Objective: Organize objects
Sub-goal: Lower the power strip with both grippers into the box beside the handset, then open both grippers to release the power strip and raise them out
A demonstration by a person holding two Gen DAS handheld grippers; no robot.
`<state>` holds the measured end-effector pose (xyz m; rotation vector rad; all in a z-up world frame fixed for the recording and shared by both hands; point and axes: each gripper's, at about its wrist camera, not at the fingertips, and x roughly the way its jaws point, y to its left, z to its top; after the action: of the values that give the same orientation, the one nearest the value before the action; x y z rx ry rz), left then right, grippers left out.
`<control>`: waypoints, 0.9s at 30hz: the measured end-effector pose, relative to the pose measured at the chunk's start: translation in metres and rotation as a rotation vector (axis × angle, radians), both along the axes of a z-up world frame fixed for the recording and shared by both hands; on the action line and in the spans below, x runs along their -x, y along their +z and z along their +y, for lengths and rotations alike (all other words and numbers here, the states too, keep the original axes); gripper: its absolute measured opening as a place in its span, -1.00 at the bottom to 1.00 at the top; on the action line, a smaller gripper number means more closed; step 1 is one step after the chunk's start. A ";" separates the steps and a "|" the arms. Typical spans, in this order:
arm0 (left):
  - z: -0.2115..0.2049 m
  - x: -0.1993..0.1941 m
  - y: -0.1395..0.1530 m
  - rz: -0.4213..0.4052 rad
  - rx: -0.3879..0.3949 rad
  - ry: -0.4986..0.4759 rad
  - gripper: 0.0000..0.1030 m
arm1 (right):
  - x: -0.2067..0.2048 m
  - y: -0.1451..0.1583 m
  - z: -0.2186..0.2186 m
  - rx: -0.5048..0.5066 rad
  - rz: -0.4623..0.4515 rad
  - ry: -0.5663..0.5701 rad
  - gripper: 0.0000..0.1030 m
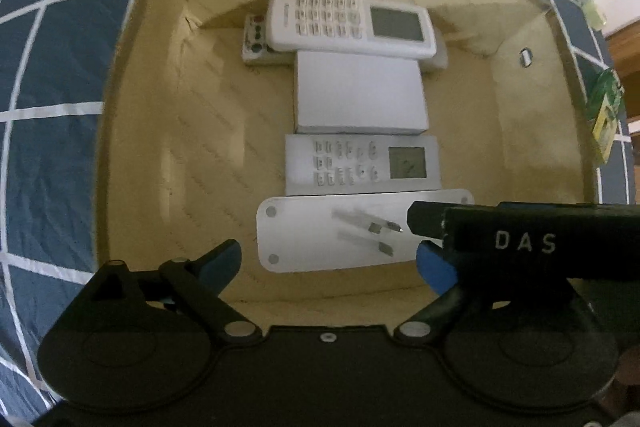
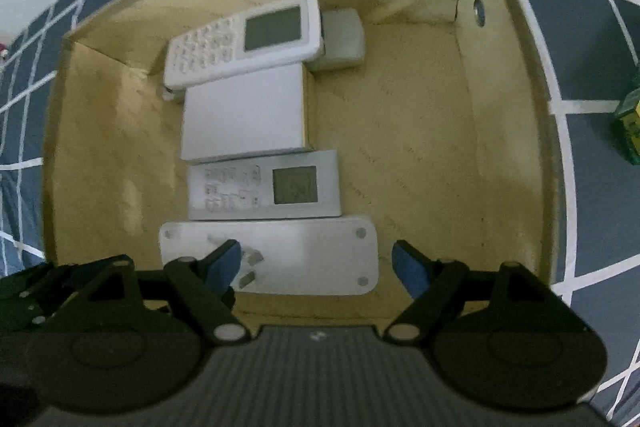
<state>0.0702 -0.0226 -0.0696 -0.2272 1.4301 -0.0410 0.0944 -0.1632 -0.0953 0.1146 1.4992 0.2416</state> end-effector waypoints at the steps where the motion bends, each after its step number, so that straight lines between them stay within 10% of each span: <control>1: -0.001 0.002 0.005 -0.010 -0.005 0.004 0.85 | 0.002 0.004 -0.001 -0.006 -0.012 0.000 0.63; 13: -0.019 0.036 0.052 -0.119 -0.043 0.033 0.99 | 0.031 0.061 -0.039 -0.054 -0.159 0.020 1.00; 27: -0.086 0.062 0.076 -0.178 -0.077 0.057 1.00 | 0.047 0.093 -0.128 -0.100 -0.260 0.080 1.00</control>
<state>0.0087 -0.1089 0.0060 -0.1957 1.2448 0.0402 0.0469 -0.2909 -0.0026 0.0997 1.2344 0.3818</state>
